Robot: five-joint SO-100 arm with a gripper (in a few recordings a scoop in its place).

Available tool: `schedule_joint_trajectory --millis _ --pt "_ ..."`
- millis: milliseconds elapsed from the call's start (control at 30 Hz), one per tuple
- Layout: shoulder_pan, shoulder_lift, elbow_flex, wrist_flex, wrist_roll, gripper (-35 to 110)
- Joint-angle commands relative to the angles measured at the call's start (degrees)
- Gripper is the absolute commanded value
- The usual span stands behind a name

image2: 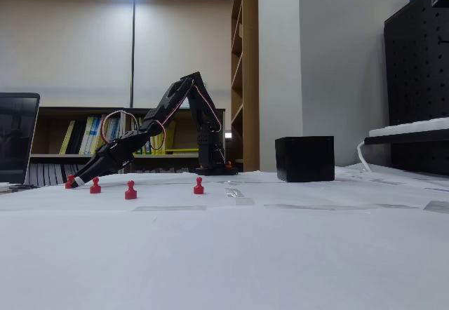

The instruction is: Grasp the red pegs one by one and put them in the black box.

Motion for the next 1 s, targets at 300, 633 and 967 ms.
schedule_joint_trajectory --millis 300,633,967 --pt "2.0 2.4 2.5 -1.2 0.9 11" --pt "1.9 2.7 2.5 -1.9 1.1 7" --pt "1.3 -2.3 2.8 9.9 1.5 0"
